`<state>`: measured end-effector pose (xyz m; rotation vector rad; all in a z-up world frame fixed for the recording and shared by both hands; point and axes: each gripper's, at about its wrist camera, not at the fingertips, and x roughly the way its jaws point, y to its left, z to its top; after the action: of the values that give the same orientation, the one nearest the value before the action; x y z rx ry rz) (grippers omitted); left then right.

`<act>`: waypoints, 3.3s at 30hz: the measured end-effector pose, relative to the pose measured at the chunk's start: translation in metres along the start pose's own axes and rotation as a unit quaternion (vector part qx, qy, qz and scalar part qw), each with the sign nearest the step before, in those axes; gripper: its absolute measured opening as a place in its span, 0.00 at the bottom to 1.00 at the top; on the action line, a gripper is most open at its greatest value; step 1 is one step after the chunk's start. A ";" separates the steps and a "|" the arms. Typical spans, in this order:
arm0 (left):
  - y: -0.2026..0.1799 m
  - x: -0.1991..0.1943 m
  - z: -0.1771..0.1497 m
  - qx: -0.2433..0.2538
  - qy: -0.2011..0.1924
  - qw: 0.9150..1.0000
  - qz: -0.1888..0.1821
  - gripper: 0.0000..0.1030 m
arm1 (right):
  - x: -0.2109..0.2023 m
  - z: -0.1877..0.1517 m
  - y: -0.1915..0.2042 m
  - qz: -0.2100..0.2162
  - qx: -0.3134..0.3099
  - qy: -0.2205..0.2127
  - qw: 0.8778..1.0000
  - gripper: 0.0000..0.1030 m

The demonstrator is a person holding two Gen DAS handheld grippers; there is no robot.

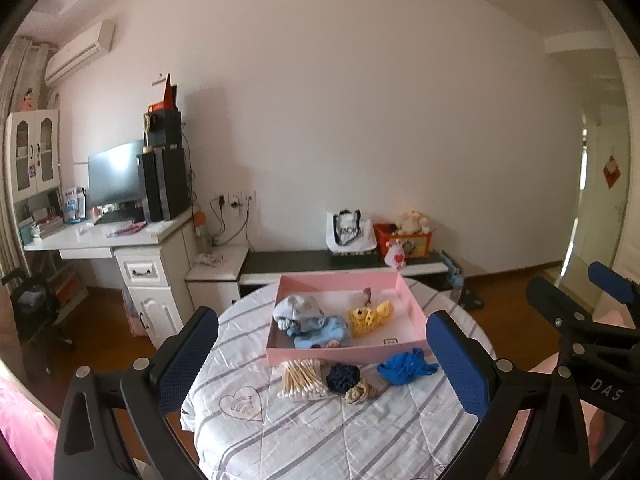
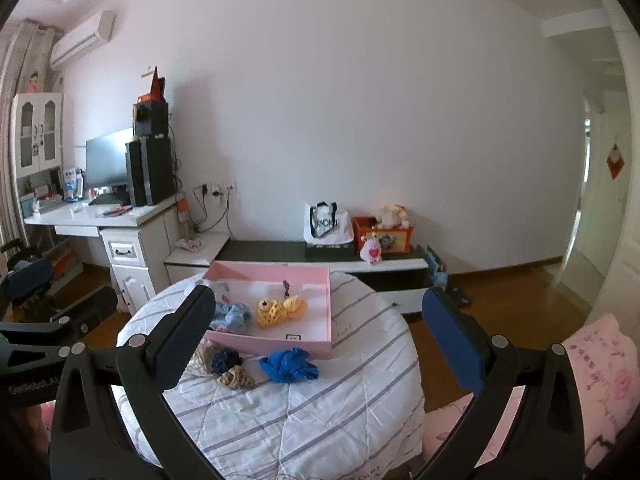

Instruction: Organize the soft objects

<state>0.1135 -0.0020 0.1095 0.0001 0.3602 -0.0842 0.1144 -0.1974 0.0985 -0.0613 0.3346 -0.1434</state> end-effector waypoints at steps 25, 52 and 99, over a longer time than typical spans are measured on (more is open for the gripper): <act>-0.014 -0.039 -0.016 0.003 -0.051 0.999 0.005 1.00 | -0.043 0.002 0.004 -0.011 -0.007 -0.048 0.999 1.00; -0.015 -0.037 -0.017 0.000 -0.038 0.999 0.009 1.00 | -0.039 0.000 0.003 -0.011 -0.008 -0.035 0.999 1.00; 0.099 0.231 -0.091 -0.076 0.248 0.962 0.088 1.00 | 0.215 -0.125 0.100 0.089 -0.056 0.301 0.948 1.00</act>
<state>0.3047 0.0788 -0.0585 -0.1003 0.8652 0.1226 0.2869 -0.1353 -0.0970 -0.0995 0.9577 0.0428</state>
